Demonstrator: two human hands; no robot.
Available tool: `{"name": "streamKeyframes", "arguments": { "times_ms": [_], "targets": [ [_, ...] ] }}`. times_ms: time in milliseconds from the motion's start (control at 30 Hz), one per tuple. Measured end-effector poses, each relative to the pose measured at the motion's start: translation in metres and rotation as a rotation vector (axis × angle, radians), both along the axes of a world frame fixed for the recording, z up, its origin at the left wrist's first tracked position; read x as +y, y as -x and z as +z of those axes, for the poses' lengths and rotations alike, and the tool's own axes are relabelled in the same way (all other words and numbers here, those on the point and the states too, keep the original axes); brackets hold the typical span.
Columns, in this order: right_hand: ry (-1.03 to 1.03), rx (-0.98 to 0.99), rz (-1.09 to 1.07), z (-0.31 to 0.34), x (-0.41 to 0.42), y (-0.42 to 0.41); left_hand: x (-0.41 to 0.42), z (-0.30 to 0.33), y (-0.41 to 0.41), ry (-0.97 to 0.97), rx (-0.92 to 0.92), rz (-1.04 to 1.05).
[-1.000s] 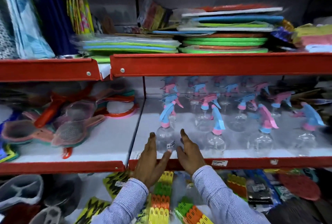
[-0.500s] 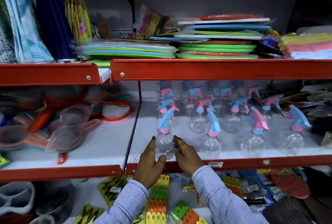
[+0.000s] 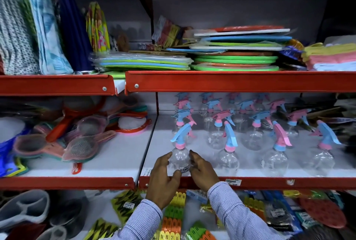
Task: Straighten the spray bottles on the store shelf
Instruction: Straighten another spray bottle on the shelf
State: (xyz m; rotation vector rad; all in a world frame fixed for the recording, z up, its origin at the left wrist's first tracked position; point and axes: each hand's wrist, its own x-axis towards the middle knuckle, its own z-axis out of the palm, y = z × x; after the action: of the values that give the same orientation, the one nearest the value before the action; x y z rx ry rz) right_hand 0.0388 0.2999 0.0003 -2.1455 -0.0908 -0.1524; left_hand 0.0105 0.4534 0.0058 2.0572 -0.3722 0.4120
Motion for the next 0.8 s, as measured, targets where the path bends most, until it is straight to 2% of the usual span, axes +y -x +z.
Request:
{"name": "streamKeyframes", "arguments": {
  "times_ms": [367, 800],
  "targets": [
    [-0.051, -0.064, -0.034, -0.006, 0.001, 0.014, 0.006, -0.005, -0.016, 0.016, 0.139, -0.06],
    [-0.083, -0.076, -0.055, -0.007, 0.002, 0.021, 0.008, -0.007, -0.016, 0.001, 0.147, -0.058]
  ]
}}
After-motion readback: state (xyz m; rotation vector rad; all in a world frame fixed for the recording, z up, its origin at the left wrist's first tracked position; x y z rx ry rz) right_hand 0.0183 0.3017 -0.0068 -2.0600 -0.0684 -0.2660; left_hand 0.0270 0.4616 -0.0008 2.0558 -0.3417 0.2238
